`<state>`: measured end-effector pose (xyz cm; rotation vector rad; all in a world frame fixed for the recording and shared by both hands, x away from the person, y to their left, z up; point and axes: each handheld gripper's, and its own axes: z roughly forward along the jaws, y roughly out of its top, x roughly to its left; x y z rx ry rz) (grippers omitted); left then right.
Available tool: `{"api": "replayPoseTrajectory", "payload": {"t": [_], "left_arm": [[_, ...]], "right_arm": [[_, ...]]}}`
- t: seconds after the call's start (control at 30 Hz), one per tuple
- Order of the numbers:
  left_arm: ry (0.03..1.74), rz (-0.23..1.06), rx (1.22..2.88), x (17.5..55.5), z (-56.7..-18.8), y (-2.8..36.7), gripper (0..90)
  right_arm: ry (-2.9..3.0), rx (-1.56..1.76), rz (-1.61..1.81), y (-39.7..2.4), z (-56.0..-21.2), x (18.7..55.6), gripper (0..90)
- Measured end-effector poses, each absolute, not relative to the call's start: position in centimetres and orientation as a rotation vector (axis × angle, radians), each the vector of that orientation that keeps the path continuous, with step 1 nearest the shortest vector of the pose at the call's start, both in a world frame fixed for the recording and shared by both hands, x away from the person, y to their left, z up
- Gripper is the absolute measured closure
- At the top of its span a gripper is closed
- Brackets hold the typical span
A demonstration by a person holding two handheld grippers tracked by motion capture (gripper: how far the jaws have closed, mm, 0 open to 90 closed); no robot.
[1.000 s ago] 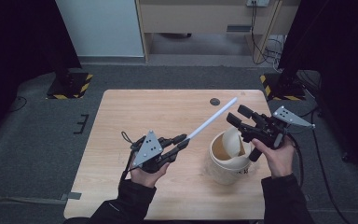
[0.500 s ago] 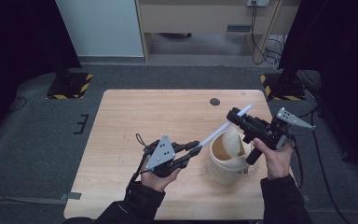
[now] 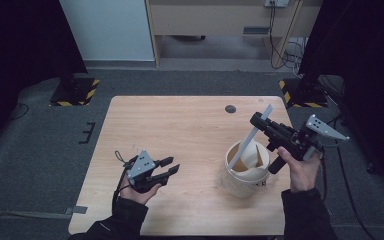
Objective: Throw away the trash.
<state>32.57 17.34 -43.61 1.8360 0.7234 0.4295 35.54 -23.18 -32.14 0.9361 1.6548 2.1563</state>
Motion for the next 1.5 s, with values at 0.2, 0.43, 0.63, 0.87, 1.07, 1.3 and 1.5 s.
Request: {"api": "replayPoseTrajectory", "payload": {"t": [0.2, 0.43, 0.63, 0.87, 1.07, 1.3, 1.5], "left_arm": [[0.957, 0.392, 1.934, 34.1, -47.5, 20.5, 43.2], [1.055, 0.381, 2.056, 35.8, -49.9, 20.8, 28.9], [1.052, 0.368, 2.134, 36.1, -50.5, 20.2, 24.3], [1.053, 0.364, 2.147, 36.3, -50.5, 20.2, 23.2], [1.066, 0.348, 2.143, 36.5, -50.6, 20.6, 22.3], [1.072, 0.338, 2.153, 36.7, -50.7, 21.0, 21.1], [1.104, 0.322, 2.150, 37.1, -50.8, 21.7, 19.1]], "right_arm": [[1.597, 0.893, 2.143, -23.0, -31.8, 35.4, 80.5], [1.524, 0.851, 2.100, -23.6, -31.4, 35.0, 80.5], [1.570, 0.833, 2.038, -23.2, -31.7, 35.1, 80.4], [1.719, 0.836, 1.942, -21.8, -32.7, 35.7, 70.8], [1.752, 0.865, 1.897, -21.9, -33.1, 36.1, 58.5], [1.649, 0.941, 1.889, -24.6, -33.1, 36.5, 41.5], [1.627, 1.078, 1.723, -27.5, -35.3, 38.1, 23.3]]}}
